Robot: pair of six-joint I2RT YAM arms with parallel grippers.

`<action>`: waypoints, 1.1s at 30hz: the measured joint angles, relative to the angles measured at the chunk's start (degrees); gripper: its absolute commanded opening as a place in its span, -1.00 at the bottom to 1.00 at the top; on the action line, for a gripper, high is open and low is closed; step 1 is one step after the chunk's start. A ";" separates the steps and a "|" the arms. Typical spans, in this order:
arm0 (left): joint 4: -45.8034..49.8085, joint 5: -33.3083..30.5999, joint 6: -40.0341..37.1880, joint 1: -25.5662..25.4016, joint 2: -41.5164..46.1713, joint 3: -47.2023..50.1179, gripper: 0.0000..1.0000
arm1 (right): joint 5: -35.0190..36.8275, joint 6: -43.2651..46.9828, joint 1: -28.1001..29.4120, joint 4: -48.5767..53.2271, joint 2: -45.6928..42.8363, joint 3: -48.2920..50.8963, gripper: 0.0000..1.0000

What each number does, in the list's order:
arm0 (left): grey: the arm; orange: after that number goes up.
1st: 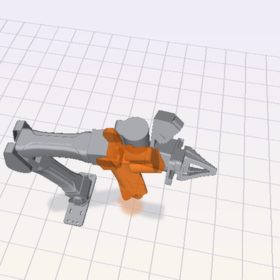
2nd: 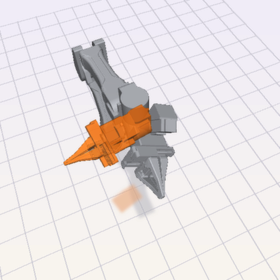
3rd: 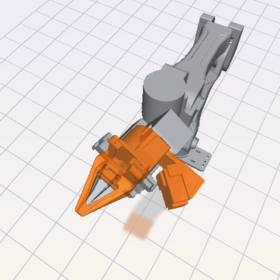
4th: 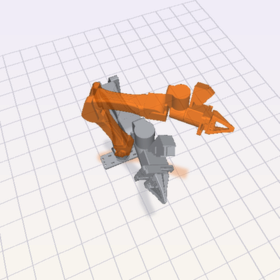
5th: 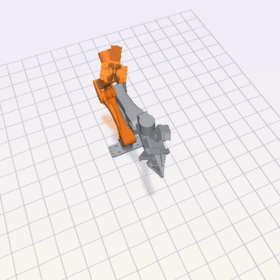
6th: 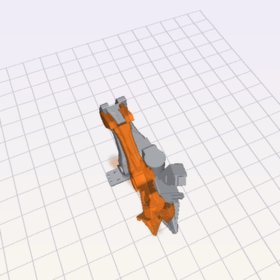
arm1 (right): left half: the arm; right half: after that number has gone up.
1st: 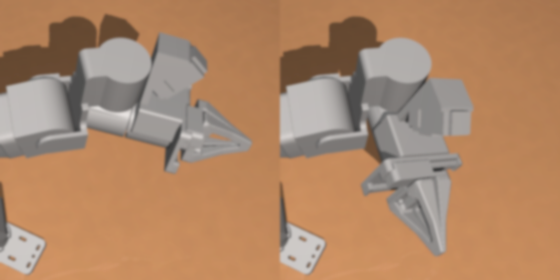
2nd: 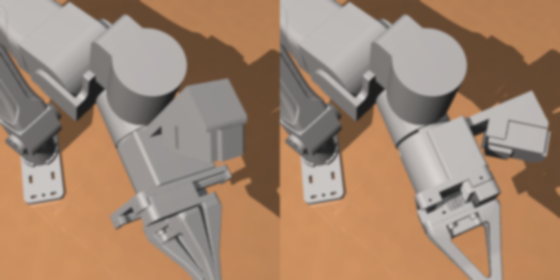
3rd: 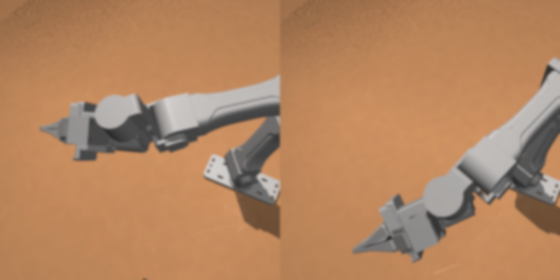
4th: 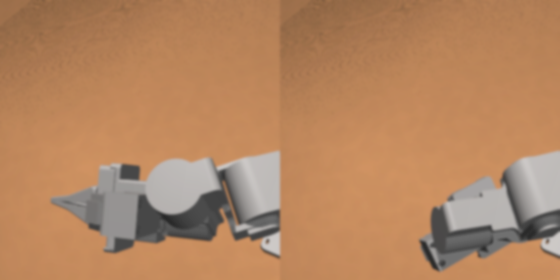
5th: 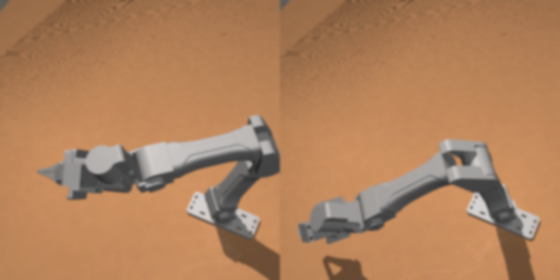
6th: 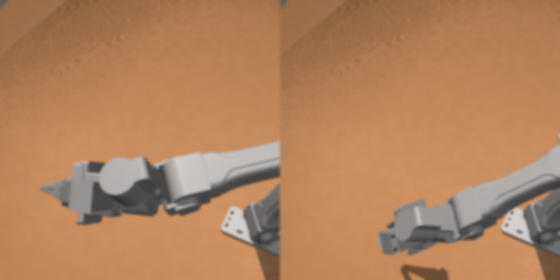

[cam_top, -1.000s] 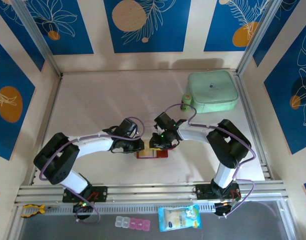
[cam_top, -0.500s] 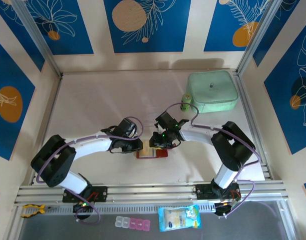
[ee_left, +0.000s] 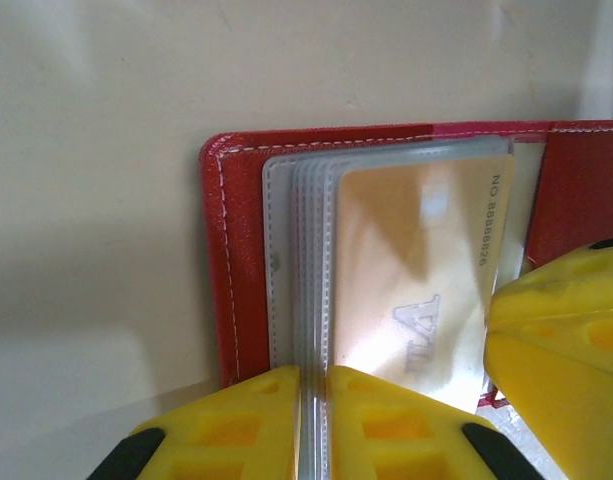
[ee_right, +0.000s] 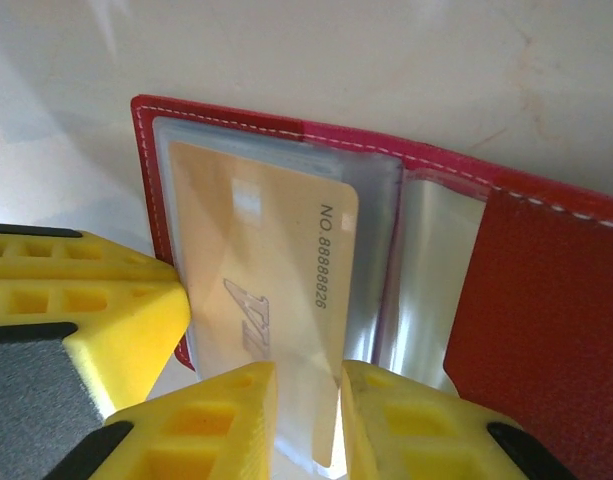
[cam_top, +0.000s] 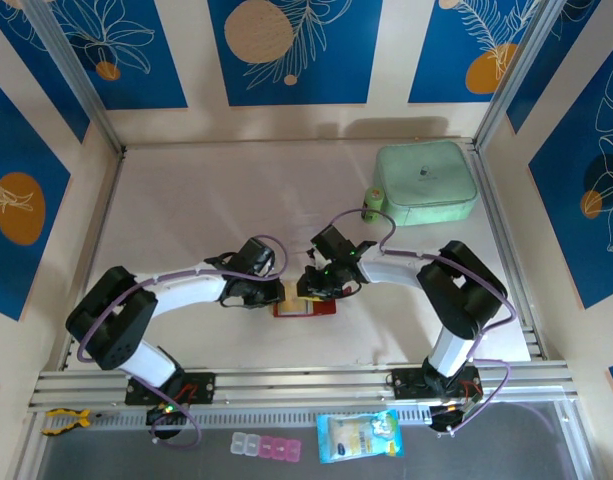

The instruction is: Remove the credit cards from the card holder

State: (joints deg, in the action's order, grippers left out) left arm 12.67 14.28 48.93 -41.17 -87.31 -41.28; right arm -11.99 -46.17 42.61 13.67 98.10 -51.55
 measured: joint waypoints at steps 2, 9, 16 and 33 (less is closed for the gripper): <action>0.02 0.00 0.00 0.00 0.00 0.00 -0.69 | -0.11 0.00 0.00 -0.33 0.07 0.20 -0.55; 0.00 0.00 0.00 0.00 -0.09 0.00 -0.69 | -0.46 -0.42 0.00 -0.98 0.39 0.68 -0.58; -0.22 0.02 0.00 0.00 -0.17 0.00 -0.70 | 1.46 -0.37 0.15 0.85 0.28 0.57 -0.49; -0.17 0.02 -0.02 0.00 -0.44 0.00 -0.70 | 1.01 -0.63 0.79 0.70 -2.78 0.94 -0.52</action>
State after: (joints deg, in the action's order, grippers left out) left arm 12.49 14.31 48.90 -41.17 -87.74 -41.28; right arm -10.98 -46.81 43.40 14.37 95.33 -50.61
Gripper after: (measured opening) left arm 0.150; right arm 0.246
